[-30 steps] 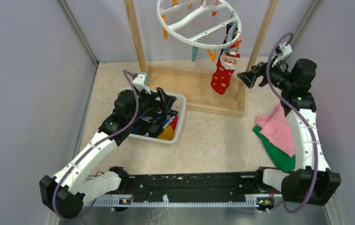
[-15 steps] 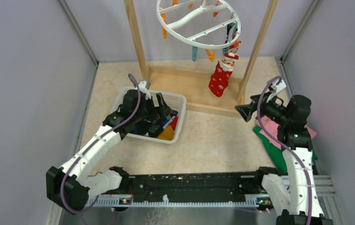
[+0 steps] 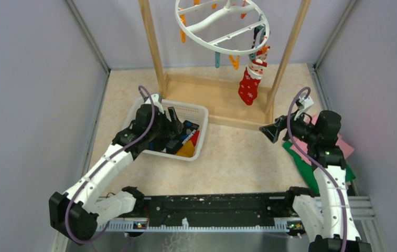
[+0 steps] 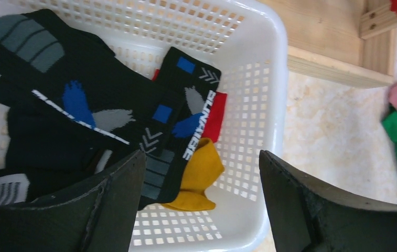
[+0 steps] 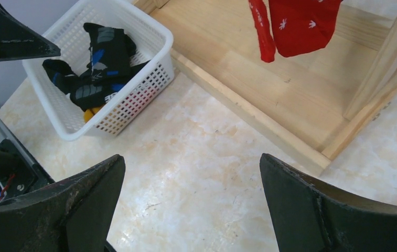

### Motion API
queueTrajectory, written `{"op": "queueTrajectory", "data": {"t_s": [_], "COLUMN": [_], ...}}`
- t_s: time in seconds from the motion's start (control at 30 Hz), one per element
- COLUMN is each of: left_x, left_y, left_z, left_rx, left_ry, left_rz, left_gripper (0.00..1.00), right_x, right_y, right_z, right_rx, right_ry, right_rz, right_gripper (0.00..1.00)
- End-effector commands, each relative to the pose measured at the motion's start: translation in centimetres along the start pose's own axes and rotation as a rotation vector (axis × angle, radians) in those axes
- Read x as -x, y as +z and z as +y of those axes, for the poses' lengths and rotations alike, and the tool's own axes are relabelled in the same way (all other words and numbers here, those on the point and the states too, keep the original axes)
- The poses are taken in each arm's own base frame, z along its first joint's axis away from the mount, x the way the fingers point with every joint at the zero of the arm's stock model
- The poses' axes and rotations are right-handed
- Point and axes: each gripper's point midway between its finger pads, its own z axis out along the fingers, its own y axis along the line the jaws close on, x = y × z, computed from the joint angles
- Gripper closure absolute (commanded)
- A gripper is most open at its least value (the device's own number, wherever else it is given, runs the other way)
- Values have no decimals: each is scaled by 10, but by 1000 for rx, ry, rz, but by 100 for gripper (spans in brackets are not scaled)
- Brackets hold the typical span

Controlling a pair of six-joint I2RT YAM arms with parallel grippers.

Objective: Clip the socks to the hanger
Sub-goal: Clamp the sock onto the hanger, then pick up the sock from the bin.

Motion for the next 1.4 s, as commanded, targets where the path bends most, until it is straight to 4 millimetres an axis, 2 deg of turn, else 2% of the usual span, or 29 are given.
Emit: {"op": "queueTrajectory", "data": {"t_s": [0.0, 0.07, 0.17, 0.23, 0.27, 0.4, 0.5, 0.63, 0.77, 0.83, 0.87, 0.93, 0.97, 1.0, 1.1, 1.2, 1.27, 1.33, 1.37], "left_x": [18, 17, 6, -6, -10, -16, -25, -41, -55, -57, -57, -54, -51, -49, -33, -18, -13, -11, -12], "left_y": [0, 4, 14, 20, 22, 31, 37, 43, 66, 76, 81, 86, 86, 84, 73, 58, 50, 44, 42], "left_z": [15, 22, 34, 40, 43, 49, 64, 85, 83, 83, 82, 82, 81, 81, 74, 67, 64, 62, 62], "left_rx": [98, 133, 200, 252, 271, 275, 357, 543, 582, 587, 587, 585, 585, 590, 560, 519, 487, 465, 458], "left_ry": [86, 113, 84, 7, -37, -221, -314, -372, -361, -362, -362, -351, -352, -349, -331, -297, -268, -252, -249], "left_rz": [-35, -12, 69, 117, 123, 48, 44, 138, 257, 276, 278, 275, 271, 266, 235, 194, 179, 172, 172], "left_gripper": [19, 31, 42, 60, 64, 63, 60, 44, 43, 44, 50, 72, 80, 83, 84, 88, 84, 70, 66], "right_x": [-6, -9, -10, -9, -9, -12, -19, -23, -23, -23, -23, -23, -23, -23, -25, -26, -26, -25, -25], "right_y": [3, 5, 7, 9, 10, 13, 14, 14, 15, 16, 16, 15, 15, 15, 14, 14, 14, 15, 16], "right_z": [6, 7, 5, 3, 1, -4, -5, -5, -7, -7, -7, -7, -7, -6, -6, -5, -5, -4, -4], "right_rx": [77, 98, 106, 104, 100, 85, 84, 81, 79, 81, 82, 83, 83, 83, 83, 87, 95, 103, 105], "right_ry": [-8, -22, -28, -33, -32, -32, -8, -6, -1, 0, 1, -1, -2, -4, -4, -3, -2, -1, 0], "right_rz": [19, 28, 25, 21, 21, 18, 20, 29, 31, 31, 32, 36, 37, 40, 45, 46, 47, 48, 47], "right_gripper": [1, 1, 1, 2, 1, 2, 1, 1, 1, 1, 1, 1, 2, 1, 2, 1, 2, 2, 1]}}
